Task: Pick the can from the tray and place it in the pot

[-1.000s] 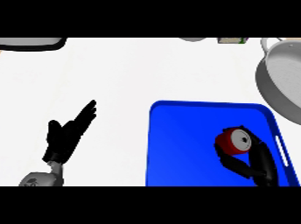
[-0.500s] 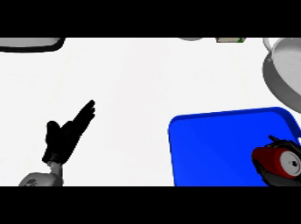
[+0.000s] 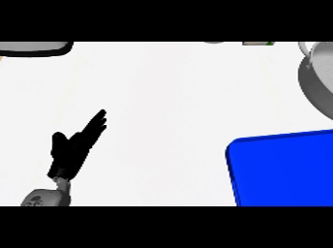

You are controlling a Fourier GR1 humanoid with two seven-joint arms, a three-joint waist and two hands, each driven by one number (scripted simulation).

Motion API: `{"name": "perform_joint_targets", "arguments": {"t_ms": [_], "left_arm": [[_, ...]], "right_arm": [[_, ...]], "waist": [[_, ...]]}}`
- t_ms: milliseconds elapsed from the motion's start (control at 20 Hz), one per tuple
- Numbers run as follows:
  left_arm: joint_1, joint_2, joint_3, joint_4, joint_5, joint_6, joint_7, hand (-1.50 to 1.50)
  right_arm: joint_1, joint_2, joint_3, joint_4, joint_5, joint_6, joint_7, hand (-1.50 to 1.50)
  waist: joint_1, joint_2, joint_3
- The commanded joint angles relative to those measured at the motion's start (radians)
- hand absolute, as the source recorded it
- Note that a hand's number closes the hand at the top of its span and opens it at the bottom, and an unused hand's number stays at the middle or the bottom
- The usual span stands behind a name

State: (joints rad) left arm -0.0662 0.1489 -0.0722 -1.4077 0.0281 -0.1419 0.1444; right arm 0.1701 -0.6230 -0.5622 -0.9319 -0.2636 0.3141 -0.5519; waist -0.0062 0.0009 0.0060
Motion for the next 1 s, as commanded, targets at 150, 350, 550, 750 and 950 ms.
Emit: {"name": "perform_joint_targets", "arguments": {"t_ms": [150,350,550,750,950], "left_arm": [[-0.004,-0.010,-0.016,-0.022,-0.014,-0.004,0.018,0.00],[-0.039,0.009,0.024,0.050,0.005,-0.027,0.008,0.00],[0.040,-0.014,-0.015,0.018,-0.029,-0.016,-0.044,0.00],[0.014,-0.009,0.003,0.009,-0.020,-0.020,0.007,0.00],[0.007,-0.026,-0.011,-0.022,-0.043,0.008,0.019,0.00]], "right_arm": [[-0.115,-0.160,-0.031,0.357,0.137,-0.015,-0.266,1.50],[-0.111,-0.233,-0.029,0.411,0.193,-0.062,-0.343,1.50],[-0.197,-0.316,-0.021,0.389,0.217,-0.121,-0.277,1.50],[-0.198,-0.322,-0.013,0.221,0.203,-0.170,-0.107,1.50],[-0.276,-0.358,0.037,0.134,0.242,-0.207,0.054,1.50]], "waist": [[0.016,0.001,-0.003],[0.010,0.002,-0.003],[0.020,0.001,-0.004],[0.007,-0.002,-0.007],[0.013,-0.001,-0.007]]}}
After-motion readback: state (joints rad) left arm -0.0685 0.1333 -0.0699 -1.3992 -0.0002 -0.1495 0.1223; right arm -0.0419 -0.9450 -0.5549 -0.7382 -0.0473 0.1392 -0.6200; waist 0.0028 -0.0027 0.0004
